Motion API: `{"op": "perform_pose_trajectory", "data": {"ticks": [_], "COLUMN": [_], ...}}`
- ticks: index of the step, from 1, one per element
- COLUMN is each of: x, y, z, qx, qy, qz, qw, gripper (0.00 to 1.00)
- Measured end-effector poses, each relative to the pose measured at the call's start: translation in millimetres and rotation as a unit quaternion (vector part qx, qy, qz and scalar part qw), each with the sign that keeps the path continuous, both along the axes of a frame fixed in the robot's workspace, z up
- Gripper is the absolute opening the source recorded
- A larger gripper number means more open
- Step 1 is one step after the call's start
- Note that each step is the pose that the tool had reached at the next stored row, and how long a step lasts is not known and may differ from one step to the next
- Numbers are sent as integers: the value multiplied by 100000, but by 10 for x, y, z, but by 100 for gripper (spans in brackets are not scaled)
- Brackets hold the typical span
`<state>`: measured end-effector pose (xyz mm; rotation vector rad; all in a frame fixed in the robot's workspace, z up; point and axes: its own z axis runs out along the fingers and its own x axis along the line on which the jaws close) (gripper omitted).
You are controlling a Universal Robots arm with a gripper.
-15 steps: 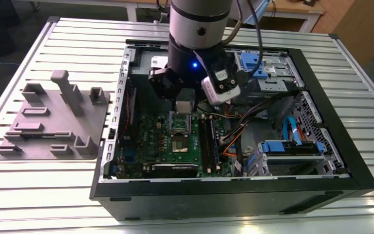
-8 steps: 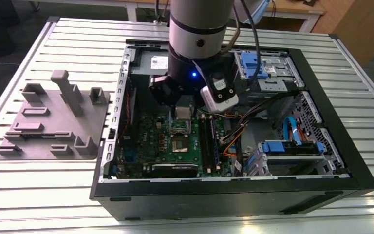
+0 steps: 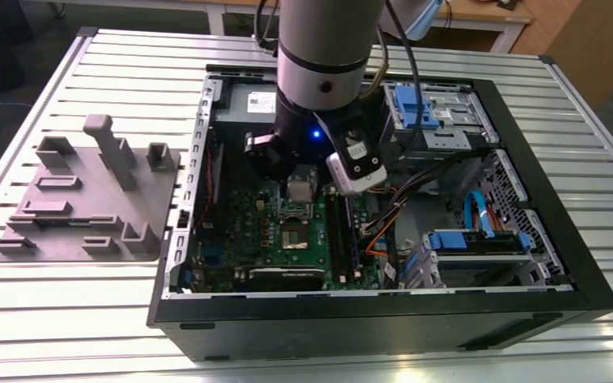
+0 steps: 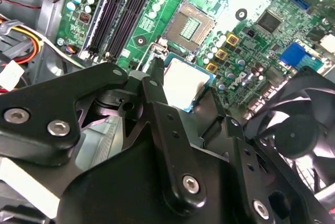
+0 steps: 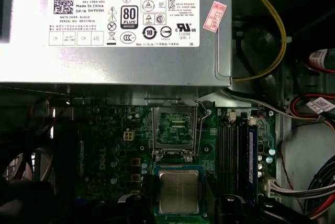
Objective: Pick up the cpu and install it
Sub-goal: 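Place the cpu into insertion slot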
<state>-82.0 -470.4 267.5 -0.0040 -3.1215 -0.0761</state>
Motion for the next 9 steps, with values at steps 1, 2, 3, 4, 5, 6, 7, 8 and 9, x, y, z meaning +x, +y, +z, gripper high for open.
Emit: {"op": "perform_pose_trajectory", "data": {"ticks": [1, 2, 3, 4, 5, 6, 7, 8, 9], "x": [0, 0, 0, 0, 0, 0, 0, 0, 0], "y": [-1, -2, -2, -2, -2, -3, -3, -2, -2], "z": [-14, -29, -45, -56, -63, -66, -66, -66, -67], "qx": [-1, -4, -1, 0, -3, -10, -6, 0, 9], "qy": [0, 2, 0, -1, 1, 3, 5, 4, 4], "qz": [-1, -3, -3, -1, 1, 0, -1, 0, 0], "qw": [100000, 100000, 100000, 100000, 100000, 100000, 100000, 100000, 100000], "gripper": [47, 47, 47, 47, 47, 47, 47, 47, 47]}}
